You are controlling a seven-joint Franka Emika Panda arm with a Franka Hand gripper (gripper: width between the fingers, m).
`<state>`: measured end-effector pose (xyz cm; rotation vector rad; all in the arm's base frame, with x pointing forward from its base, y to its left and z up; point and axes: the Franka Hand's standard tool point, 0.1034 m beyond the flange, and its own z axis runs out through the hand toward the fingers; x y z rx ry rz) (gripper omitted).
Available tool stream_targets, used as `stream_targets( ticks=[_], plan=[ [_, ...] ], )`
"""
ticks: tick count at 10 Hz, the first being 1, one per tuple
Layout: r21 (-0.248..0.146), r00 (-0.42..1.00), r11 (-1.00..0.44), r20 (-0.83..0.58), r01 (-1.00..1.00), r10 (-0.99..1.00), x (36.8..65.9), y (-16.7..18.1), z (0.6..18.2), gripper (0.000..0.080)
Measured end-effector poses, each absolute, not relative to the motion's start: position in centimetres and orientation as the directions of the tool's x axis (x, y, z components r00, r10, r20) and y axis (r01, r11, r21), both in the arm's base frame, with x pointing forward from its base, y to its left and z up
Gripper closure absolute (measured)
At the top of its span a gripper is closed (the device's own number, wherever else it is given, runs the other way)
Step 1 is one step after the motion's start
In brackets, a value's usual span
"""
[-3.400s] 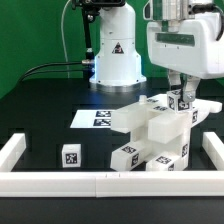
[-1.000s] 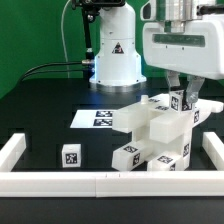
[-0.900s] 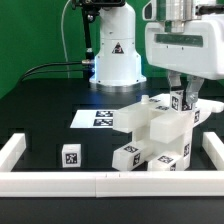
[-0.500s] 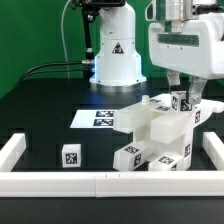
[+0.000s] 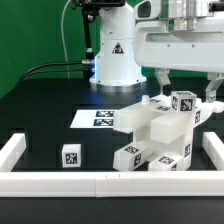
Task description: Assemble chair
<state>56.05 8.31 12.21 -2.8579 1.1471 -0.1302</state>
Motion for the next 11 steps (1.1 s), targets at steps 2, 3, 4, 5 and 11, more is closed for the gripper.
stream_targets(
  ticks=[2, 3, 4, 5, 11],
  plan=[
    [-0.061, 0.900, -0.903, 0.082, -0.424, -0.428, 56.11, 7.82, 12.19, 0.0151],
    [-0.035, 0.957, -0.962, 0.093, -0.271, -0.274, 56.07, 7.69, 12.02, 0.0151],
    [-0.027, 0.967, -0.971, 0.094, -0.236, -0.237, 56.00, 7.74, 11.94, 0.0151],
    [-0.030, 0.958, -0.962, 0.093, -0.270, -0.272, 56.02, 7.70, 11.95, 0.0151],
    [-0.055, 0.849, -0.853, 0.081, -0.519, -0.522, 56.02, 7.71, 11.94, 0.0519]
  ],
)
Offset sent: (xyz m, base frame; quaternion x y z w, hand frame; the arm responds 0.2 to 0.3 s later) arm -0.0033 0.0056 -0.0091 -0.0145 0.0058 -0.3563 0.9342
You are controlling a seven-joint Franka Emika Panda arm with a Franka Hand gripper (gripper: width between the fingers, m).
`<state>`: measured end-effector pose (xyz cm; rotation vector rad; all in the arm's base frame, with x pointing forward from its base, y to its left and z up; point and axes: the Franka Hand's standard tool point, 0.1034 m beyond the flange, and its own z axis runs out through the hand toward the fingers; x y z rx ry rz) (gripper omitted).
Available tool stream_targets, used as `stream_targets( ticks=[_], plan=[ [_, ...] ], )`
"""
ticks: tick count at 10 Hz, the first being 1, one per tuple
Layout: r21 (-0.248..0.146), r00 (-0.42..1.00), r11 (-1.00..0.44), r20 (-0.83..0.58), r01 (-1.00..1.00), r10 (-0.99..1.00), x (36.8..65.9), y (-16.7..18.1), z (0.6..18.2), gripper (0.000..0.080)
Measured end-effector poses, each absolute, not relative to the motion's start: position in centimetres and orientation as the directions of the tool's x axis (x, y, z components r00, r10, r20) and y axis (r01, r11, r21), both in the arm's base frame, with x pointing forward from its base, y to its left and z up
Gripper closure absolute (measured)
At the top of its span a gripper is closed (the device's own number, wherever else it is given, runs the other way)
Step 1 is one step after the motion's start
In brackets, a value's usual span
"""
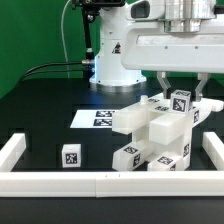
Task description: Assemble chair
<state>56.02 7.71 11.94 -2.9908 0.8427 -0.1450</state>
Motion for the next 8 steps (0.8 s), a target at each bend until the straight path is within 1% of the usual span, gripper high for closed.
stream_targets(
  ticks=[1, 3, 5, 7, 8],
  plan=[
    [-0.058, 0.826, -0.830, 0.079, -0.554, -0.558, 56.02, 7.71, 11.95, 0.0518],
    [-0.072, 0.709, -0.712, 0.065, -0.699, -0.702, 56.07, 7.73, 12.00, 0.0519],
    [-0.093, 0.507, -0.508, 0.038, -0.856, -0.861, 56.06, 7.67, 11.97, 0.0518],
    [-0.098, 0.347, -0.348, 0.020, -0.932, -0.937, 56.01, 7.80, 11.93, 0.0518],
    [-0.098, 0.342, -0.343, 0.020, -0.934, -0.939, 56.00, 7.82, 11.92, 0.0518]
  ],
)
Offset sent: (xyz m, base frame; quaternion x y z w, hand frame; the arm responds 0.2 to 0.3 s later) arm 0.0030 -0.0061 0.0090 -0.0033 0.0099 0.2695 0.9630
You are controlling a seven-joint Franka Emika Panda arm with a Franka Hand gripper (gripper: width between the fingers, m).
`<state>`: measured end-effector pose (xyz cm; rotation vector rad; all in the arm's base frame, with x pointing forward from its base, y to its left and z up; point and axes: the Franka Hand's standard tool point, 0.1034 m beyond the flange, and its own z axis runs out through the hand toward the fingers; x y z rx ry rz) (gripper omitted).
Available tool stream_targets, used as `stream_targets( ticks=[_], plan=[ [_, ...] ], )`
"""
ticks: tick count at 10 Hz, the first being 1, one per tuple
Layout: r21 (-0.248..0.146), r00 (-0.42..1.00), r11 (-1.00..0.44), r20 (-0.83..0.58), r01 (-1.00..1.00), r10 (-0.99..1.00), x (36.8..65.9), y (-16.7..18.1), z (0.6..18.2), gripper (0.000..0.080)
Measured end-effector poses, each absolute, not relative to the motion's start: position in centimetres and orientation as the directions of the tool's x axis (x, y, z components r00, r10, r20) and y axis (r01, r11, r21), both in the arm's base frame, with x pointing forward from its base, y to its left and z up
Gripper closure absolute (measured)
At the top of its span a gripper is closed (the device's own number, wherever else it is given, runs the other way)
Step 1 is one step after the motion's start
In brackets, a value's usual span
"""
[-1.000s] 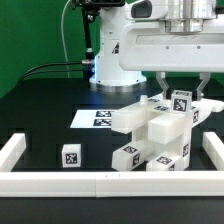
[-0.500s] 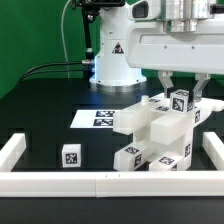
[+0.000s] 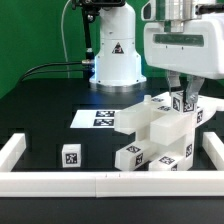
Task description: Assemble chair
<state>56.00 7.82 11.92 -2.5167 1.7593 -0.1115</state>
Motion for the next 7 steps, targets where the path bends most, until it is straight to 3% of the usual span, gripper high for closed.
stream_targets(
  ticks=[1, 3, 4, 5, 6, 7],
  plan=[
    [-0.098, 0.349, -0.349, 0.021, -0.932, -0.937, 56.00, 7.83, 11.91, 0.0518],
    [-0.096, 0.393, -0.394, 0.026, -0.914, -0.919, 56.00, 7.82, 11.92, 0.0286],
    [-0.090, 0.491, -0.492, 0.035, -0.866, -0.870, 56.02, 7.84, 11.96, 0.0286],
    [-0.081, 0.602, -0.603, 0.045, -0.793, -0.797, 55.90, 8.16, 11.88, 0.0177],
    [-0.050, 0.740, -0.742, 0.047, -0.669, -0.671, 55.50, 8.65, 11.71, 0.0158],
    [-0.054, 0.768, -0.770, 0.061, -0.635, -0.638, 55.56, 8.73, 11.73, 0.0158]
  ],
)
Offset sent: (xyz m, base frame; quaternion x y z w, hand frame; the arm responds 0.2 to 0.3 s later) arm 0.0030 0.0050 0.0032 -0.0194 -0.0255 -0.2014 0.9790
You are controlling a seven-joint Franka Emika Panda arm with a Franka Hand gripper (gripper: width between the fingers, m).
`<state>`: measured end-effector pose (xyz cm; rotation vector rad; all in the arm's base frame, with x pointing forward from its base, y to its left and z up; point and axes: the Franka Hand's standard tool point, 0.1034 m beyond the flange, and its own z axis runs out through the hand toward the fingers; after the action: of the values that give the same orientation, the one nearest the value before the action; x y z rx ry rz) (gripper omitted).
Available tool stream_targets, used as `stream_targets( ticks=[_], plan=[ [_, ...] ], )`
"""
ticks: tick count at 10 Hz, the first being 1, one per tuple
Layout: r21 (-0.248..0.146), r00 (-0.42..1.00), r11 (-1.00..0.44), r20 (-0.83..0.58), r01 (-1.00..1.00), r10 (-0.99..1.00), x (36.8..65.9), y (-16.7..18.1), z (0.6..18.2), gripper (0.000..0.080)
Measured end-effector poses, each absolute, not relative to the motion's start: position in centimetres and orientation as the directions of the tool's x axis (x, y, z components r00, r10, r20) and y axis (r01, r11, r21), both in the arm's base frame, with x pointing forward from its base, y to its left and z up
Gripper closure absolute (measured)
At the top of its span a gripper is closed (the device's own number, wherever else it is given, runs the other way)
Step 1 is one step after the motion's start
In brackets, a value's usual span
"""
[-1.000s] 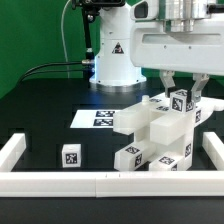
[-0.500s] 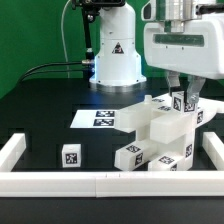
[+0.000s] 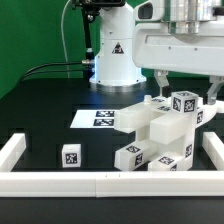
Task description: Assemble chair
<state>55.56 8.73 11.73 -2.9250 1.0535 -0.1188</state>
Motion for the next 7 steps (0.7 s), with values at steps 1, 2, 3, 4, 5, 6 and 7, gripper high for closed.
stream_targets(
  ticks=[1, 2, 3, 4, 5, 6, 7],
  plan=[
    [-0.048, 0.816, -0.819, 0.066, -0.572, -0.574, 55.58, 8.60, 11.70, 0.0151],
    [-0.043, 0.846, -0.849, 0.069, -0.527, -0.528, 55.58, 8.55, 11.69, 0.0151],
    [-0.026, 0.913, -0.917, 0.076, -0.399, -0.400, 55.53, 8.64, 11.65, 0.0151],
    [-0.003, 0.967, -0.970, 0.079, -0.243, -0.242, 55.40, 9.10, 11.57, 0.0151],
    [0.013, 0.991, -0.994, 0.071, -0.111, -0.110, 55.23, 9.40, 11.56, 0.0151],
    [0.023, 0.998, -1.000, 0.058, 0.018, 0.019, 55.13, 9.45, 11.59, 0.0151],
    [0.024, 0.998, -1.000, 0.059, 0.014, 0.015, 55.17, 9.32, 11.55, 0.0151]
  ],
)
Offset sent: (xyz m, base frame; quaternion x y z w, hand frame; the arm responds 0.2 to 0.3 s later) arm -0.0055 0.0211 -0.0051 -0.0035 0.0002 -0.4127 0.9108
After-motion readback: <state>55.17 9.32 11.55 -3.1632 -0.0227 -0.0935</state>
